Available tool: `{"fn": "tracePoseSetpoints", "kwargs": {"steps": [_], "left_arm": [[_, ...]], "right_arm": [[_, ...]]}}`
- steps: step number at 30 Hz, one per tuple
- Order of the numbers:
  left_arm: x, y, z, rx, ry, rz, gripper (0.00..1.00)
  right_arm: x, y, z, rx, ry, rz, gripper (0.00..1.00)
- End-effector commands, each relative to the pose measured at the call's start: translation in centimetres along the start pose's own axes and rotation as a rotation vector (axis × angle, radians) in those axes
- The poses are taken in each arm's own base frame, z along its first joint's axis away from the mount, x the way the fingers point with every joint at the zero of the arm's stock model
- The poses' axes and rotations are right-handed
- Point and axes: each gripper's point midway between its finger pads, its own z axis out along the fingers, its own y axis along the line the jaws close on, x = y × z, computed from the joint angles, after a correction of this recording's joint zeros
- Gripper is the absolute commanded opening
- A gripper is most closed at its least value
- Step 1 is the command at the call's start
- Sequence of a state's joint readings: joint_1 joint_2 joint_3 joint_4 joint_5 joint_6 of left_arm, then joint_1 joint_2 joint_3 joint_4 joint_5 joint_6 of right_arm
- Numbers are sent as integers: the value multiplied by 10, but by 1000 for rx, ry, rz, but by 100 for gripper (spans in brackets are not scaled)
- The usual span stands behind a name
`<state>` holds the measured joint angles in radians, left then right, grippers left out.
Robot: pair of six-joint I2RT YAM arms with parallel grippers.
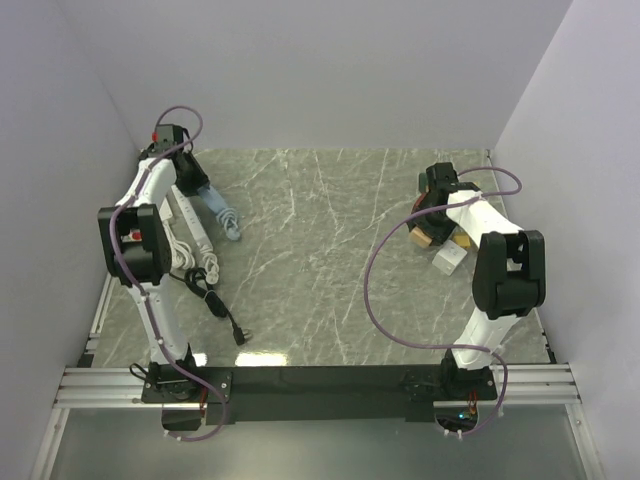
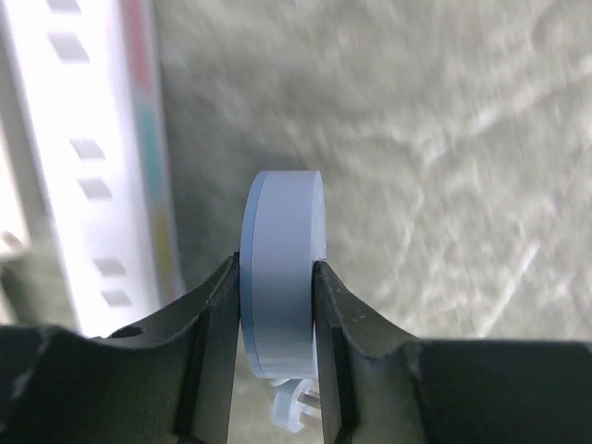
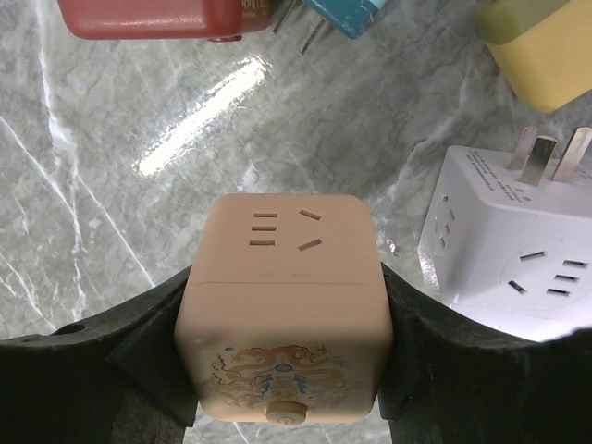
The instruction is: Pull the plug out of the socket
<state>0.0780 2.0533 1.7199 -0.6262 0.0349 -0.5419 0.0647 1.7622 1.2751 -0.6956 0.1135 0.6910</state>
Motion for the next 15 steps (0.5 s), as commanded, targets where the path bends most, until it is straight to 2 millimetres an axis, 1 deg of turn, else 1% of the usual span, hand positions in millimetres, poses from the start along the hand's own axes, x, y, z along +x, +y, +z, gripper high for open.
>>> {"fn": "tracePoseSetpoints", "kwargs": {"steps": [1,3,4,5,7,8,9,10,11,13,14,15], "left_arm": [[-11,31,7,-161,15,75,0],[-14,39,16,-200,19,87,0],[-15,44,19,-212,18,87,1],[-17,49,20,-222,14,82,1],[-15,60,26,-243,26,69,4],[-15,69,29,-253,33,47,10],[-13,72,31,-244,43,36,14],[-13,75,32,-243,43,26,18],[-12,80,34,-249,47,14,25],[-9,82,36,-237,54,0,34],[-10,84,36,-240,51,-13,40],[-9,85,36,-244,54,-13,43]], "right_arm": [[-7,-4,-1,22,-25,18,17],[-5,-6,2,32,-18,16,20],[-7,-6,3,34,-20,19,29],[-7,-7,4,37,-17,18,33],[-7,-9,6,47,-11,21,41],[-8,-8,6,50,-12,22,44],[-11,-9,6,55,-17,28,51],[-11,-10,6,58,-21,33,54],[-15,-11,6,71,-35,38,55],[-19,-15,8,91,-38,47,56],[-25,-16,8,92,-45,61,56],[-26,-17,8,99,-45,65,56]]}}
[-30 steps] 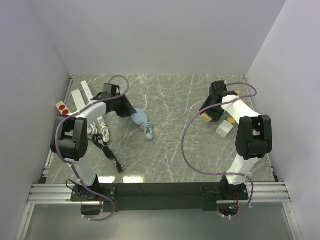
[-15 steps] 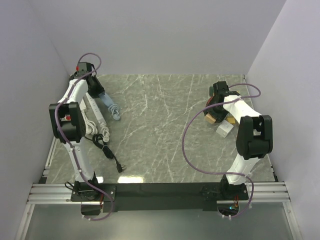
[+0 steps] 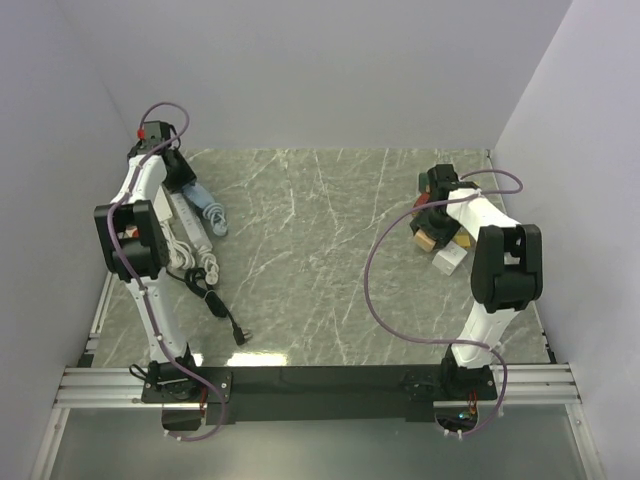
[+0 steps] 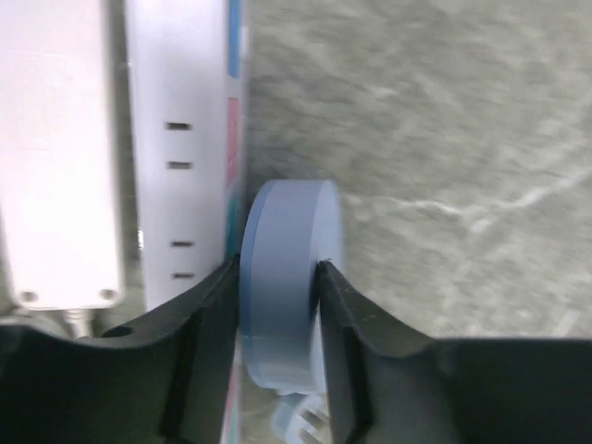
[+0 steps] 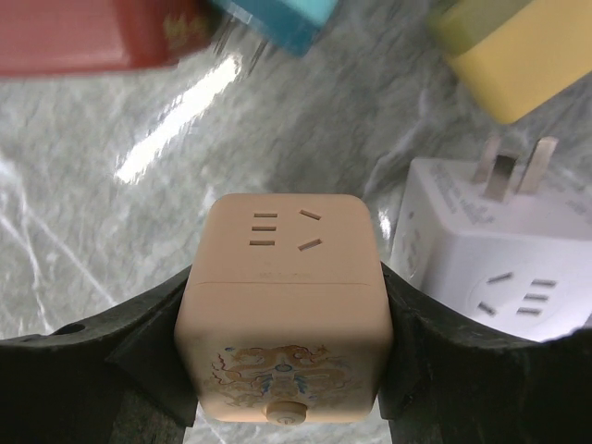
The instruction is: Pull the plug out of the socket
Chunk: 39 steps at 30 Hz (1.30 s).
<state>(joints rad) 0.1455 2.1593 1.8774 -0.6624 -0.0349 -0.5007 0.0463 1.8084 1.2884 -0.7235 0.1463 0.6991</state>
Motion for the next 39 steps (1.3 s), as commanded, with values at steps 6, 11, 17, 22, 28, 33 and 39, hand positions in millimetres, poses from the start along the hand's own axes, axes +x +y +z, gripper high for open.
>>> {"fn": "tracePoseSetpoints", "kwargs": {"steps": [6,11,17,22,28,33,39], "left_arm": [[33,40,4,-94,57,-22,80],[24,25,-25,-22,18,-33,84],[14,-10,-82,143,-44,-34,99],[28,-43,-129,314,-41,-6,99],[62,-72,-183,505,-33,54,99],[88,-76,-226,614,-64,41,99],[137,-73,-255,700,-84,55,99]], "right_arm": [[-38,-6,0,57,-74,73,68],[-43,0,-2,40,-75,79,82],[-55,8,-31,-18,-117,89,93],[-64,18,-83,-169,-199,86,95],[-45,20,-127,-302,-230,6,96],[-12,33,-172,-487,-273,-120,97],[38,19,-203,-636,-317,-177,98]]}}
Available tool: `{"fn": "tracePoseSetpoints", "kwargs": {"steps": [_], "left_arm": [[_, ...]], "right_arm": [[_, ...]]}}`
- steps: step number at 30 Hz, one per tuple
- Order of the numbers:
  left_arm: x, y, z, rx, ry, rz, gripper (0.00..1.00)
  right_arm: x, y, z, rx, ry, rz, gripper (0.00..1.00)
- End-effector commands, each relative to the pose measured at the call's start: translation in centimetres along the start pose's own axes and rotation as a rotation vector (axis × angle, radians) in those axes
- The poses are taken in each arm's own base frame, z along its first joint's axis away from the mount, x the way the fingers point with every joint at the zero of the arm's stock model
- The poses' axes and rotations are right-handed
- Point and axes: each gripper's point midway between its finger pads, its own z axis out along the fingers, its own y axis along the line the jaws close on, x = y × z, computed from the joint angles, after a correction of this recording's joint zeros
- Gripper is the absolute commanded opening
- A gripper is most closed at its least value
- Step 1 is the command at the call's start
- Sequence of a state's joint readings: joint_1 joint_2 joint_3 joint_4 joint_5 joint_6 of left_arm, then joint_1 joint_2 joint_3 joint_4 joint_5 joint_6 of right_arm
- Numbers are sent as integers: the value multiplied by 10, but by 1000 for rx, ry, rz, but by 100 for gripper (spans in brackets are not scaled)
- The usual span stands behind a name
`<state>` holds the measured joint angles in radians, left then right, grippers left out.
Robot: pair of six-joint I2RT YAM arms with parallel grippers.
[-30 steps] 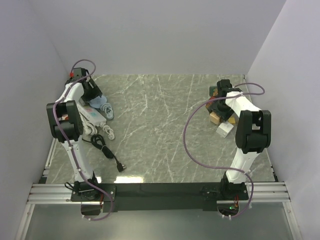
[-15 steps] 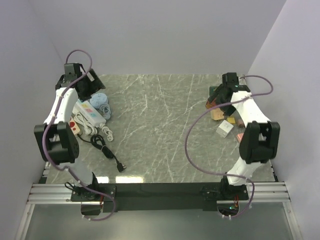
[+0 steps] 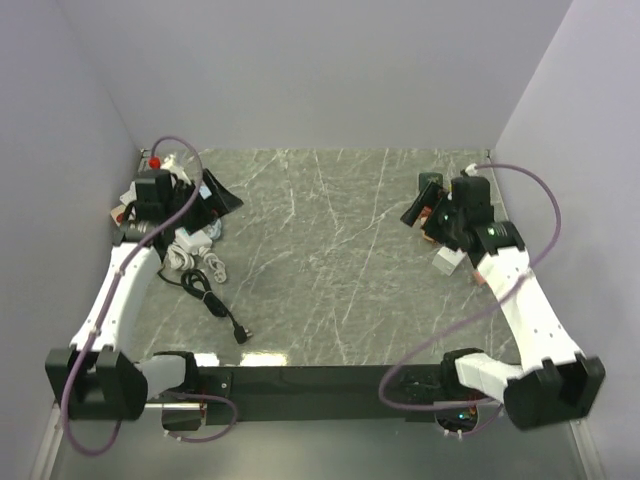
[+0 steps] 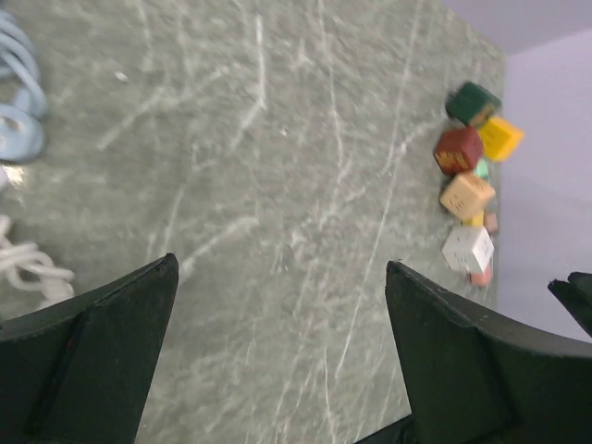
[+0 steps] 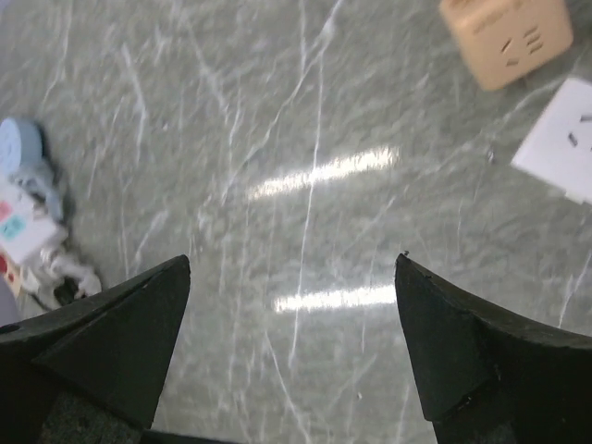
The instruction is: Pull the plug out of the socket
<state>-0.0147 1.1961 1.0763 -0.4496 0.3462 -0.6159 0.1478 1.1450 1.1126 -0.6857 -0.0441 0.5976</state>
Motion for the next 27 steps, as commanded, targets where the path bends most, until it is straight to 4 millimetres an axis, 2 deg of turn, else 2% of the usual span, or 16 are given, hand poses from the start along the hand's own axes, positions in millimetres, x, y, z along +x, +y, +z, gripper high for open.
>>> {"fn": "tracePoseSetpoints", "kwargs": {"steps": [1,2,4,5,9,14,19,23,27], "left_arm": [[18,-16,-16,96,-26,2,99],[23,-13,-17,93,-20,1,99],[34,-10,-23,97,-6,10,99],[38,-9,-24,99,0,12,99],[47,-7,-31,105,9,29,99],[49,-13,-34,138,24,55,99],[47,-19,-33,167,37,88,99],[42,-26,-34,198,28,128,99],[34,-30,-34,203,4,144,99]], "right_arm": [[11,14,-29,-143,-64,-42,98],[11,15,-47,-178,-108,-46,98],[25,8,-54,-194,-125,-54,98],[24,7,-70,-227,-177,-59,98],[45,-18,-83,-190,-187,-67,98],[57,-32,-97,-175,-201,-65,98],[52,-36,-110,-160,-237,-70,99],[37,-36,-119,-127,-278,-87,99],[20,-40,-120,-75,-335,-64,99]]}}
